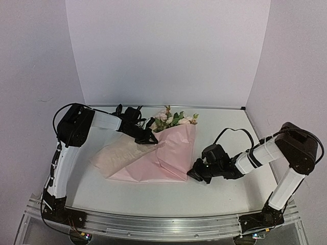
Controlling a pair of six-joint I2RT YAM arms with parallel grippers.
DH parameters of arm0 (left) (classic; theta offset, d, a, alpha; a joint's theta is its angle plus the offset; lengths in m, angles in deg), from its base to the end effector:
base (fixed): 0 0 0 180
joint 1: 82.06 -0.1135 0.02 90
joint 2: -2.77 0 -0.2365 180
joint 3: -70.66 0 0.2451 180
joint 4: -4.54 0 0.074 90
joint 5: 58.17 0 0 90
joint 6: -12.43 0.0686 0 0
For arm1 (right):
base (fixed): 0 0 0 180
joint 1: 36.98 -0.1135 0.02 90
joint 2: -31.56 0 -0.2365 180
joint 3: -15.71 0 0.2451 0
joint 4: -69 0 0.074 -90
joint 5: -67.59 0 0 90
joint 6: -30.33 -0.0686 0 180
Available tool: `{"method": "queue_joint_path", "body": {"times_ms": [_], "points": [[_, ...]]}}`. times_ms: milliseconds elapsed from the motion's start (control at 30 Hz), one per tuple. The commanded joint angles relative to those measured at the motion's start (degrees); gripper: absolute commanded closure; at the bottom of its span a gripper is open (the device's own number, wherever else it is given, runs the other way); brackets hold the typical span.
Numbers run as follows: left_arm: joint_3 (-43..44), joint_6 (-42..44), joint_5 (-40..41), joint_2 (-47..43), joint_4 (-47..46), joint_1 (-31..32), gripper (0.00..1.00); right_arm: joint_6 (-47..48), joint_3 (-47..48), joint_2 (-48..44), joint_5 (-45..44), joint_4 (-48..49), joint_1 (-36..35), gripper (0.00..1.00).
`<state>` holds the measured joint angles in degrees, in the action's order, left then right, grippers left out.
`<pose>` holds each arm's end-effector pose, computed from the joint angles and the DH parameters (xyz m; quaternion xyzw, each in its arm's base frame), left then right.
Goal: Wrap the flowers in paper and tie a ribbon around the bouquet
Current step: Adjust the two-thirds folded wrapping paper at the center of the board.
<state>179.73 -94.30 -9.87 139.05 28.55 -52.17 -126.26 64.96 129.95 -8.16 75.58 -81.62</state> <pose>0.3998 -0.2824 0.0673 0.2184 0.8622 -0.4311 0.1521 0.2146 0.2357 0.0671 0.1240 0.9013 0.3935 0.1317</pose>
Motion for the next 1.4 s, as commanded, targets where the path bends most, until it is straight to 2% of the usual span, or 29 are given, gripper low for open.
{"method": "queue_joint_path", "body": {"times_ms": [0, 133, 200, 333, 467, 567, 633, 833, 967, 1367], "points": [[-2.61, 0.54, -0.36, -2.11, -1.71, -0.33, 1.0, -4.42, -1.3, -2.35, -3.85, -4.61, -4.6, 1.0], [-3.96, 0.52, -0.76, -2.51, -2.75, -0.29, 1.0, -5.36, 0.06, -2.51, -5.23, -6.36, -7.11, 1.0], [-4.09, 0.89, -1.36, -2.57, -2.94, -0.27, 1.0, -4.21, 0.76, -3.64, -6.32, -9.64, -7.48, 0.9], [-3.81, 2.2, -3.06, -2.52, -2.81, -0.28, 1.0, 0.72, 3.18, -8.43, -9.09, -19.35, -7.8, 0.6], [-3.51, 3.23, -4.42, -2.57, -2.5, -0.26, 1.0, 9.84, 11.49, -12.38, -10.47, -33.34, -8.53, 0.51], [-3.21, 3.95, -5.23, -2.51, -2.14, -0.27, 1.0, 16.38, 19.07, -9.93, -10.1, -39.65, -8.58, 0.54], [-2.86, 4.31, -5.49, -2.45, -1.83, -0.27, 1.0, 19.06, 23.82, -6.04, -8.52, -40.53, -8.61, 0.58], [-1.25, 5.3, -5.94, -2.03, -0.33, -0.27, 1.0, 22.58, 34.79, 6.6, -3.72, -39.78, -8.87, 0.77], [-0.36, 5.98, -5.89, -1.65, 0.75, -0.24, 1.0, 22.42, 38.7, 12.13, -1.12, -38.34, -9.22, 0.86], [1.5, 6.19, -4.24, -0.85, 3.36, -0.29, 1.0, 22.26, 42.22, 18.88, -1.53, -36.82, -11.27, 0.85]]}}
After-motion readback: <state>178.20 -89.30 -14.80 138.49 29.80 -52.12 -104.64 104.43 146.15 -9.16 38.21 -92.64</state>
